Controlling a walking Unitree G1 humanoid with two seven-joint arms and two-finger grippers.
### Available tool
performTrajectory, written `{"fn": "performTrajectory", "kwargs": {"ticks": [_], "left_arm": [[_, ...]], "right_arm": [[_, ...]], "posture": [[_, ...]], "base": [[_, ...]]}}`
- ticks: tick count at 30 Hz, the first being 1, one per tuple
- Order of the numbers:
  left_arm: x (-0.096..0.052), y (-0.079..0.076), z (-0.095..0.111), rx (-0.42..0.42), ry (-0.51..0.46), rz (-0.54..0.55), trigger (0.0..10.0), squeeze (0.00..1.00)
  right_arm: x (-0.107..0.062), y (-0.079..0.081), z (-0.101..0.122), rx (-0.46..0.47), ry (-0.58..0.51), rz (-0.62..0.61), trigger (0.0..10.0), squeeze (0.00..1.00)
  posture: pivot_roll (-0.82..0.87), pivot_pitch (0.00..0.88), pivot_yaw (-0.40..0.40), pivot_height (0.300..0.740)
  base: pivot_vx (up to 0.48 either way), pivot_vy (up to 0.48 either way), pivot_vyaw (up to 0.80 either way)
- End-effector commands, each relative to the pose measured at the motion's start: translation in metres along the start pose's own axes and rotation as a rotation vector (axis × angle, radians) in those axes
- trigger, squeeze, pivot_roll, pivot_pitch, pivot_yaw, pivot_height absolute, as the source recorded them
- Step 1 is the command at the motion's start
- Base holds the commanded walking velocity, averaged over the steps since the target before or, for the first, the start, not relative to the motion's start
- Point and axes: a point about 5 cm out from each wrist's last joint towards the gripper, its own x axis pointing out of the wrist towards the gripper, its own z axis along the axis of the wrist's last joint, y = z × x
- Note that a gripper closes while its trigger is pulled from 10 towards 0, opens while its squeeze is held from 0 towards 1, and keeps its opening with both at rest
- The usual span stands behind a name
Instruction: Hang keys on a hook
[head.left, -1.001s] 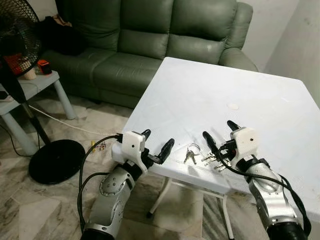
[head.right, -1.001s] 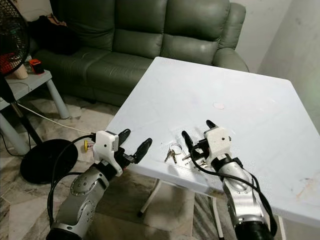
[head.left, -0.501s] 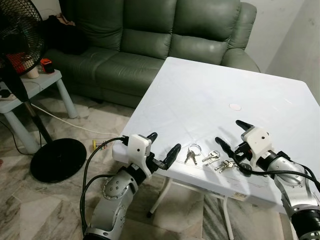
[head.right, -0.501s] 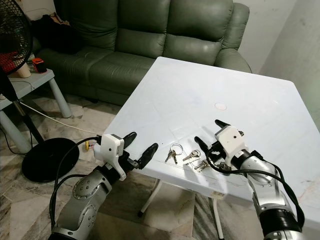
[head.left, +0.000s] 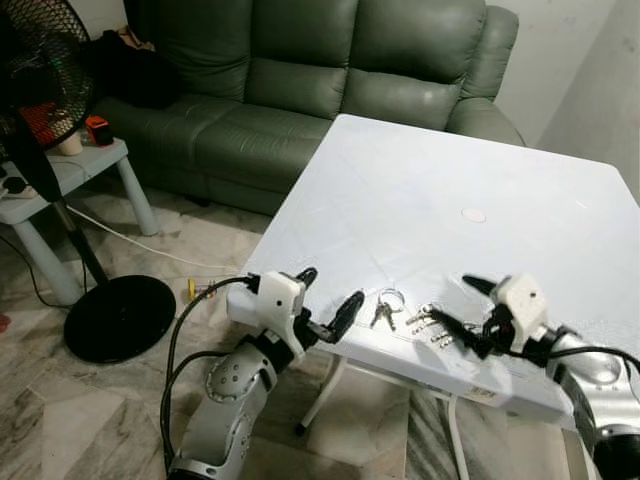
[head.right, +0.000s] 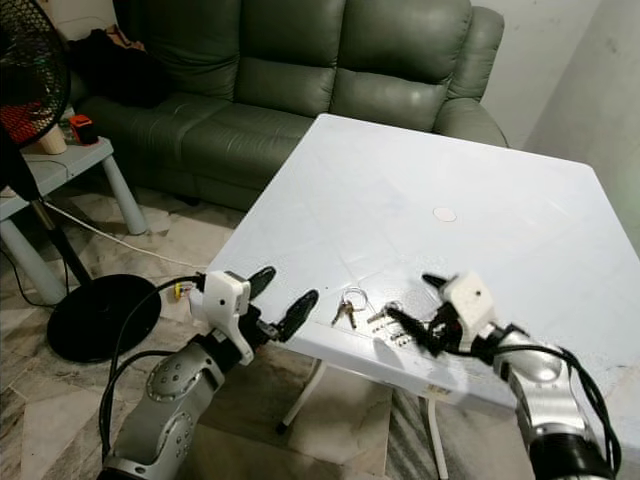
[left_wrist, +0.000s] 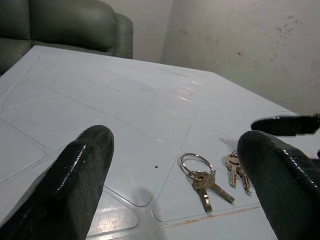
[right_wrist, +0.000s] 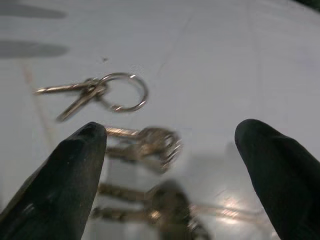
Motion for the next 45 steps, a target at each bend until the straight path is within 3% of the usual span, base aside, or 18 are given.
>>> {"fn": "performTrajectory", "kwargs": {"ticks": [1, 7, 12, 13, 14, 15, 29, 45], "left_arm": [[0.001, -0.002, 0.003, 0.014, 0.002, -0.02, 10.0, 0.0], [0.0, -0.002, 0.002, 0.012, 0.007, -0.024, 10.0, 0.0], [0.0, -0.002, 0.002, 0.01, 0.01, -0.025, 10.0, 0.0], [0.0, -0.002, 0.002, 0.01, 0.01, -0.025, 10.0, 0.0], [0.0, -0.002, 0.002, 0.009, 0.01, -0.025, 10.0, 0.0], [0.001, -0.004, 0.002, 0.01, 0.01, -0.03, 10.0, 0.0], [0.003, -0.019, -0.001, 0.048, 0.024, -0.092, 10.0, 0.0], [0.004, -0.019, -0.001, 0.045, 0.027, -0.097, 10.0, 0.0]], "right_arm": [[-0.003, -0.002, 0.002, -0.019, 0.001, 0.002, 10.0, 0.0], [-0.008, -0.008, -0.002, -0.007, 0.02, -0.032, 10.0, 0.0], [-0.022, -0.02, -0.006, -0.007, 0.069, -0.062, 10.0, 0.0], [-0.024, -0.021, -0.006, -0.004, 0.069, -0.061, 2.7, 0.0], [-0.026, -0.023, -0.006, -0.004, 0.07, -0.063, 2.7, 0.0], [-0.028, -0.026, -0.006, -0.005, 0.074, -0.08, 0.2, 0.0], [-0.034, -0.029, -0.007, 0.008, 0.063, -0.068, 0.0, 0.0], [-0.044, -0.03, -0.012, -0.008, 0.1, -0.04, 0.0, 0.0]], "posture": [[0.05, 0.0, -0.066, 0.74], [0.05, 0.0, -0.062, 0.74], [0.05, 0.003, -0.061, 0.74], [0.05, 0.003, -0.061, 0.74], [0.05, 0.003, -0.061, 0.74], [0.05, 0.003, -0.061, 0.74], [0.05, 0.014, -0.062, 0.74], [0.04, 0.014, -0.057, 0.74]], "base": [[0.0, 0.0, 0.0], [0.0, 0.0, 0.0], [0.0, 0.0, 0.0], [0.0, 0.0, 0.0], [0.0, 0.0, 0.0], [0.0, 0.0, 0.0], [0.0, 0.0, 0.0], [0.0, 0.0, 0.0]]}}
